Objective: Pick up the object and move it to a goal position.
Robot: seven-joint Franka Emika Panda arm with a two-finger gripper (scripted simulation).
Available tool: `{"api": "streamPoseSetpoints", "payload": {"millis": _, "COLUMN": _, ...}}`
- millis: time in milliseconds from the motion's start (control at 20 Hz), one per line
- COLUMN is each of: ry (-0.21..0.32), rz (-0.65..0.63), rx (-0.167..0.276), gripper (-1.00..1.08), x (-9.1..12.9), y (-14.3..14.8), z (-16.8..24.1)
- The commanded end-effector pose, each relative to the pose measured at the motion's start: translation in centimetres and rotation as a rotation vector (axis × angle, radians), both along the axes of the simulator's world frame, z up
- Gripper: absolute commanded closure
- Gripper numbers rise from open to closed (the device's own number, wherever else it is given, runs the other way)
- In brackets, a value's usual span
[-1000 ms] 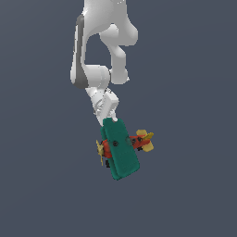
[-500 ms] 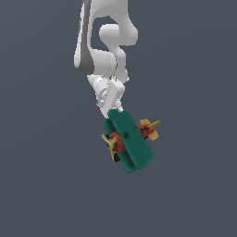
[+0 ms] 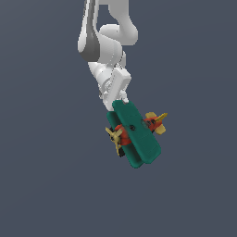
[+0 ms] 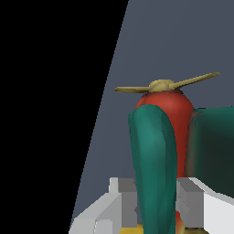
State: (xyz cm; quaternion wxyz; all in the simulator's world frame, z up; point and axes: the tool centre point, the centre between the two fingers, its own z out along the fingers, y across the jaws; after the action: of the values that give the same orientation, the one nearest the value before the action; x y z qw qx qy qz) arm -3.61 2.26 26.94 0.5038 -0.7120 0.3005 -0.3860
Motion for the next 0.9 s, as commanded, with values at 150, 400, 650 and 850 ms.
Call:
{"api": "streamPoseSetpoints", "payload": {"millis": 150, "ry": -0.003, "rz": 0.0, "rx": 0.001, "gripper": 1.08, "x": 0.0, "y": 0.5, "z": 1.6}}
{"api": "streamPoseSetpoints", "payload": {"millis": 400, "ry": -0.002, "rz": 0.0, "rx": 0.001, "gripper": 1.08, "x": 0.0, "y": 0.8, "z": 2.1}}
{"api": "streamPoseSetpoints", "payload": {"millis": 650, "ry": -0.001, "rz": 0.0, "rx": 0.001, "gripper": 1.08, "x": -0.1, "y": 0.9, "z": 2.4}}
{"api": "streamPoseSetpoints", "payload": {"millis": 850, "ry": -0.003, "rz": 0.0, "rx": 0.001, "gripper": 1.08, "x": -0.1, "y": 1.1, "z": 2.8}}
